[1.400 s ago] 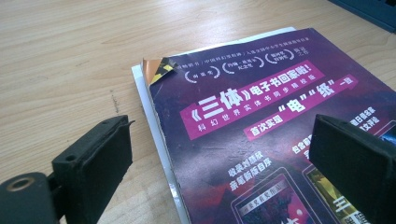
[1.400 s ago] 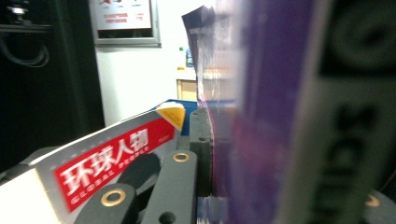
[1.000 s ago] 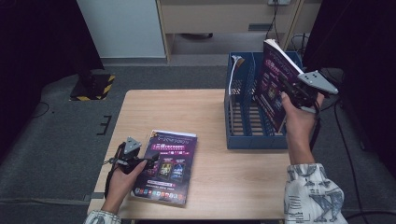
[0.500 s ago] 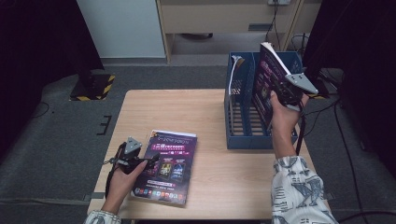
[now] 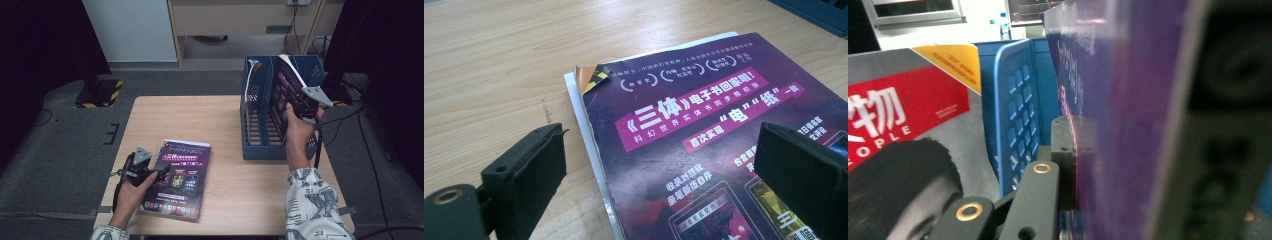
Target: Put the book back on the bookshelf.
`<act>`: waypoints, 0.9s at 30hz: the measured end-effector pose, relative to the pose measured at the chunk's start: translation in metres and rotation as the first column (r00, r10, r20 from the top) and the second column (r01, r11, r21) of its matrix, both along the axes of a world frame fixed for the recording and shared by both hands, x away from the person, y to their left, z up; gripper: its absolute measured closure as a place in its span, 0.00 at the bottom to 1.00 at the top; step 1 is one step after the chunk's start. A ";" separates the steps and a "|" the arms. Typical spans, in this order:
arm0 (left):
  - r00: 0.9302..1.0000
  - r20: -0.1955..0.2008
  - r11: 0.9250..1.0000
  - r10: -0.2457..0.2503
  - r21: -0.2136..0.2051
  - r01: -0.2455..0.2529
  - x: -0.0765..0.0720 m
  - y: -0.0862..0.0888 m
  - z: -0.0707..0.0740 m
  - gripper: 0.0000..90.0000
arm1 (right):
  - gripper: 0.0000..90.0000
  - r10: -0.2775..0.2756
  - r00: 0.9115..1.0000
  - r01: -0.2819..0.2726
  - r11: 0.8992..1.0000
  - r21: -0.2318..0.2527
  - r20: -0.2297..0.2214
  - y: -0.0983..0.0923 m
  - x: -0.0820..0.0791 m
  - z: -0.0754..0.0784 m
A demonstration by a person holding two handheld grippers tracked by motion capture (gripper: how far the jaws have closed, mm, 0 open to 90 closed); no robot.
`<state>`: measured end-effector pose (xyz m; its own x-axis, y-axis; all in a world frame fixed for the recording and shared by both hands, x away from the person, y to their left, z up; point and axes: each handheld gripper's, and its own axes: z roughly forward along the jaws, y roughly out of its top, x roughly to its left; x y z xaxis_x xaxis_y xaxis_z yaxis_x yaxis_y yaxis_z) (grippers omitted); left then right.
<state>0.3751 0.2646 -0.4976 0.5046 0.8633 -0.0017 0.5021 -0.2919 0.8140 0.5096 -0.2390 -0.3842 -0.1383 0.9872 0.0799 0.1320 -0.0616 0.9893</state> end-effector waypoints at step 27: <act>1.000 -0.001 1.000 -0.004 0.016 0.004 0.000 -0.002 -0.001 0.07 | 0.92 -0.035 0.999 0.035 0.997 -0.070 0.001 0.011 0.010 -0.028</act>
<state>0.3753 0.2627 -0.4984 0.5079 0.8614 0.0116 0.5018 -0.3068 0.8087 0.5191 -0.2280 -0.4122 -0.1040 0.9945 0.0103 0.1316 0.0035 0.9913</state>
